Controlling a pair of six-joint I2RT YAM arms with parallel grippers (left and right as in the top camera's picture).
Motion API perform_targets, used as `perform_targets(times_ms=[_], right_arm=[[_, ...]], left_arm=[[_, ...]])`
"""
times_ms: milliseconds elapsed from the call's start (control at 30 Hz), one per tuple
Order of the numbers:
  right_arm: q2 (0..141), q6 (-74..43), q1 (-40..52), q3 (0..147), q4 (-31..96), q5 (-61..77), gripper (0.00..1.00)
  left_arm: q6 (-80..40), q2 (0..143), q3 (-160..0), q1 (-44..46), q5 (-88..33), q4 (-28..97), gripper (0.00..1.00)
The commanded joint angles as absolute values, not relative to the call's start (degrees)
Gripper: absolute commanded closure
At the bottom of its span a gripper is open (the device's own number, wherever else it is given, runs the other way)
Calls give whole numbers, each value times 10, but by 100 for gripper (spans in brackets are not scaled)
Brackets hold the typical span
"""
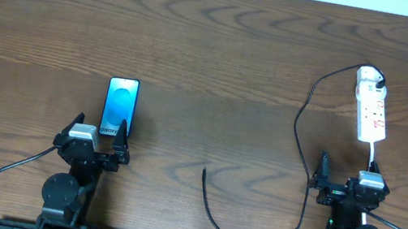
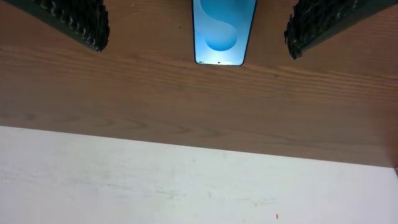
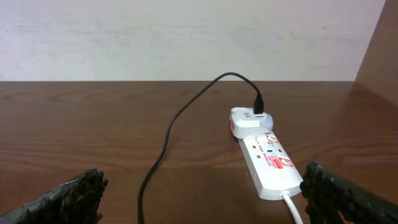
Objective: Plug charger to phone and switch on socket
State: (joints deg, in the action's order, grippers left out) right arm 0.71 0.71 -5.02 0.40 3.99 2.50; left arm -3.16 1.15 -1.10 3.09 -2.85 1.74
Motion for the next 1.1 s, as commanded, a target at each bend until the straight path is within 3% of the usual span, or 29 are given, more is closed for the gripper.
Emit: perform_targets(times_ms=[0,1067], right_arm=[[3,13,-47,3,43,16,1],[3,13,-47,3,43,16,1]], left_arm=[[-35,14,-2,28,-23,40,8],[-32,14,-2,28,-12,41,8]])
